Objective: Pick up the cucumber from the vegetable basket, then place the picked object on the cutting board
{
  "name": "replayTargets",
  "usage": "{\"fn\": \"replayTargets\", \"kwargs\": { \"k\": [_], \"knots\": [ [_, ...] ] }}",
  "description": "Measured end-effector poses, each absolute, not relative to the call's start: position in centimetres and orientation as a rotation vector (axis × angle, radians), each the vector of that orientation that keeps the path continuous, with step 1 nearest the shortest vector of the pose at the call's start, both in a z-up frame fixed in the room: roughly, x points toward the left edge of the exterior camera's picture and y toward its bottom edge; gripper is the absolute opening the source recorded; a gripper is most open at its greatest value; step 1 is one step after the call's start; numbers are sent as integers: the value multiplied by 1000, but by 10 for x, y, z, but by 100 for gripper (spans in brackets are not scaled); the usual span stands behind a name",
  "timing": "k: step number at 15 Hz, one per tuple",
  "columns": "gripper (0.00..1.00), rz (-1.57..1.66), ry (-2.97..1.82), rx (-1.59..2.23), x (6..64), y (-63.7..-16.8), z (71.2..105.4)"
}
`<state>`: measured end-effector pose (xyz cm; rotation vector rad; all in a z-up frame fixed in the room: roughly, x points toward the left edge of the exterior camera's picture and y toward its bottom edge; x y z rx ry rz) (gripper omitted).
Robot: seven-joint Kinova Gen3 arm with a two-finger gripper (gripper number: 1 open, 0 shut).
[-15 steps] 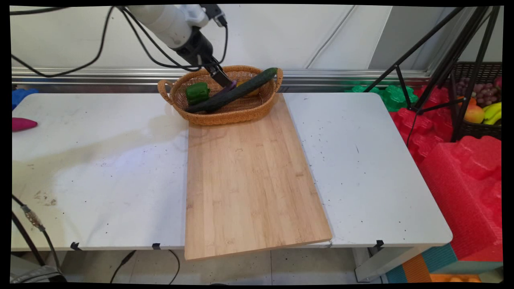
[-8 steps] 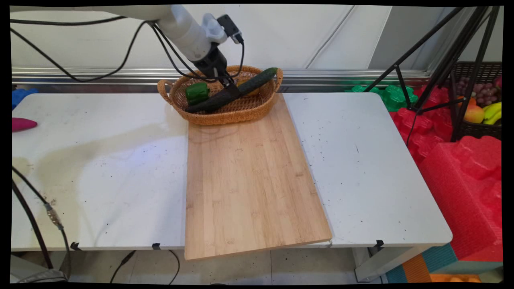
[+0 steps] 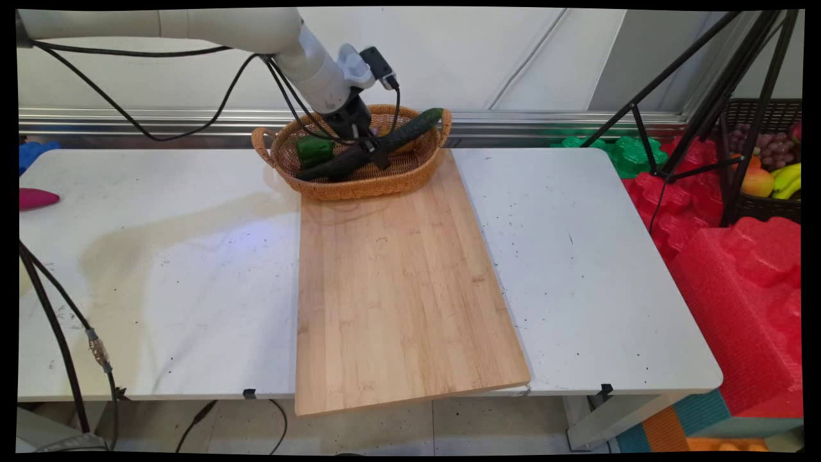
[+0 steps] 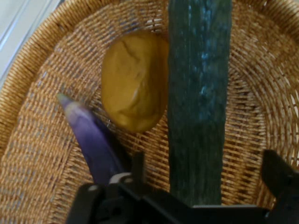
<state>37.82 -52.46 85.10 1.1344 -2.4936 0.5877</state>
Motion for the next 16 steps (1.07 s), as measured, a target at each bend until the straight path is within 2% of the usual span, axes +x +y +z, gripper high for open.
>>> {"fn": "replayTargets", "kwargs": {
  "k": [1, 2, 8, 16],
  "knots": [
    [100, 585, -2494, 1138, 378, -526, 848],
    [0, 584, -2494, 1142, 378, -527, 846],
    [0, 609, -2484, 1123, 375, -523, 853],
    [0, 782, -2461, 951, 364, -474, 928]
  ]
}}
